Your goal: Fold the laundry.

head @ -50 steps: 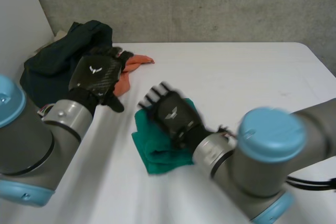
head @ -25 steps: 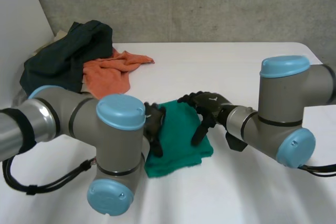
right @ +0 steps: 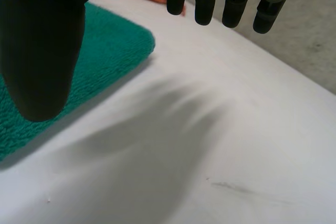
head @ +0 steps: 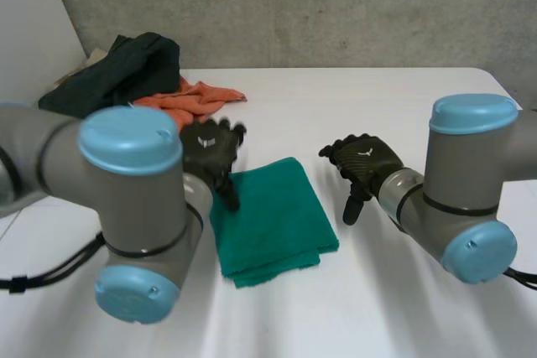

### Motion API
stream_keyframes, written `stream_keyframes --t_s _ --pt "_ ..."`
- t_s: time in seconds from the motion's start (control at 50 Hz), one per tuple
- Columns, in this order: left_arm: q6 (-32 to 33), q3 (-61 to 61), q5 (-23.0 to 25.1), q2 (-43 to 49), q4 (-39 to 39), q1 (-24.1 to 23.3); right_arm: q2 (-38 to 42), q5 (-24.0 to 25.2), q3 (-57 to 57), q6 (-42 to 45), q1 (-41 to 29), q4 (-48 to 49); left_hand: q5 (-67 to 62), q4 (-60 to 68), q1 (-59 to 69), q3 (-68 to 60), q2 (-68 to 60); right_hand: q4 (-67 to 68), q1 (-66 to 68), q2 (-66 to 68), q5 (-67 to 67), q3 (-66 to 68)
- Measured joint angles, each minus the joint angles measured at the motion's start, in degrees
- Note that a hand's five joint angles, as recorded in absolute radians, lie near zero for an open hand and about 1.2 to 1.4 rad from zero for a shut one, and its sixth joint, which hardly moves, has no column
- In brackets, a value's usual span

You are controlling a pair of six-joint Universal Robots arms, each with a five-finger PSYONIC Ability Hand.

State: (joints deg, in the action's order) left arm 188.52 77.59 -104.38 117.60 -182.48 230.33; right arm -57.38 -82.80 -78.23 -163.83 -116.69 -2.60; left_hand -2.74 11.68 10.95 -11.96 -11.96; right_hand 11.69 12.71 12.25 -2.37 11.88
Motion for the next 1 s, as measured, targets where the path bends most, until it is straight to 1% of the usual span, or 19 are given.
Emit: stream_keyframes --t_s 0.02,0.06,0.08,0.1,0.16,0.2,0.22,0.24,0.3,0.32,0.36,0.42,0.54,0.62,0.66,0.72,0.78,0.9,1.0 --pt "0.0 -0.2 0.5 -0.4 -0.1 0.1 -0.4 -0.1 -0.6 -0.3 0.0 0.3 0.0 0.0 0.0 0.0 0.0 0.0 0.0 0.0 0.0 0.0" --pt "0.0 -1.3 4.2 -2.3 -0.6 0.6 -2.3 -0.4 -4.2 -3.0 0.0 1.8 0.0 0.0 0.0 0.0 0.0 0.0 0.0 0.0 0.0 0.0" --pt "0.1 -2.1 7.6 -3.2 -0.7 1.1 -3.5 -0.4 -6.8 -5.3 0.0 2.6 0.0 0.0 0.0 0.0 0.0 0.0 0.0 0.0 0.0 0.0" --pt "0.1 -2.3 8.7 -3.5 -0.7 1.3 -3.7 -0.4 -7.2 -5.7 0.0 2.8 0.0 0.0 0.0 0.0 0.0 0.0 0.0 0.0 0.0 0.0" --pt "0.0 -4.1 20.5 -4.7 -0.2 2.8 -5.2 0.6 -11.9 -10.9 -0.2 3.7 0.0 0.0 0.0 0.0 0.0 0.0 0.0 0.0 0.0 0.0" --pt "0.0 -4.6 25.4 -4.9 0.2 3.4 -5.5 1.4 -13.6 -13.1 -0.3 4.1 0.0 0.0 0.0 0.0 0.0 0.0 0.0 0.0 0.0 0.0" --pt "0.0 -5.2 31.0 -5.0 1.0 3.9 -5.7 2.7 -15.3 -15.6 -0.4 4.7 0.0 0.0 0.0 0.0 0.0 0.0 0.0 0.0 0.0 0.0" --pt "-0.1 -5.6 34.4 -5.0 1.6 4.1 -5.7 3.6 -16.1 -16.9 -0.4 5.2 0.0 0.0 0.0 0.0 0.0 0.0 0.0 0.0 0.0 0.0" --pt "-0.2 -6.8 43.0 -4.6 3.7 4.6 -5.6 5.4 -17.5 -19.6 -0.6 6.9 0.0 0.0 0.0 0.0 0.0 0.0 0.0 0.0 0.0 0.0" --pt "-0.2 -6.9 43.6 -4.5 3.9 4.7 -5.5 5.7 -17.7 -19.9 -0.6 7.3 0.0 0.0 0.0 0.0 0.0 0.0 0.0 0.0 0.0 0.0" --pt "-0.2 -7.6 47.6 -4.0 5.4 4.8 -4.9 6.6 -18.2 -21.2 -1.0 9.3 0.0 0.0 0.0 0.0 0.0 0.0 0.0 0.0 0.0 0.0" --pt "-0.2 -8.2 49.3 -3.4 6.5 4.7 -3.7 6.9 -18.1 -21.7 -2.0 11.4 0.0 0.0 0.0 0.0 0.0 0.0 0.0 0.0 0.0 0.0" --pt "-0.2 -8.3 48.7 -2.8 7.0 4.3 -0.9 6.4 -16.9 -21.4 -4.4 15.2 0.0 0.0 0.0 0.0 0.0 5.6 4.3 4.3 -5.0 5.3" --pt "-0.2 -8.0 48.2 -2.7 6.9 4.2 0.5 6.0 -15.7 -21.0 -5.1 16.6 0.0 0.0 0.0 0.0 0.0 18.6 18.5 19.0 -18.0 19.1" --pt "-0.2 -7.8 48.0 -2.6 6.8 4.2 1.6 5.8 -14.6 -20.6 -5.4 17.2 0.0 0.0 0.0 0.0 0.0 38.9 37.0 38.5 -37.3 38.4" --pt "-0.2 -7.7 47.9 -2.6 6.7 4.2 2.4 5.4 -13.6 -20.3 -5.3 17.3 0.0 0.0 0.0 0.0 0.0 51.0 45.9 49.8 -49.3 50.4" --pt "-0.2 -7.6 47.9 -2.6 6.7 4.3 2.9 4.5 -12.6 -19.6 -5.0 17.1 0.0 0.0 0.0 0.0 0.0 55.1 46.6 51.8 -50.9 53.8" --pt "-0.3 -7.7 47.9 -2.9 6.7 4.4 2.7 2.2 -12.2 -17.6 -4.0 17.0 0.0 0.0 0.0 0.0 0.0 56.1 46.6 51.8 -51.1 53.8" --pt "-0.3 -8.2 48.0 -3.4 6.7 4.4 2.0 1.3 -12.4 -15.1 -0.3 17.9 0.0 0.0 0.0 0.0 0.0 56.5 46.6 51.8 -51.1 53.8"
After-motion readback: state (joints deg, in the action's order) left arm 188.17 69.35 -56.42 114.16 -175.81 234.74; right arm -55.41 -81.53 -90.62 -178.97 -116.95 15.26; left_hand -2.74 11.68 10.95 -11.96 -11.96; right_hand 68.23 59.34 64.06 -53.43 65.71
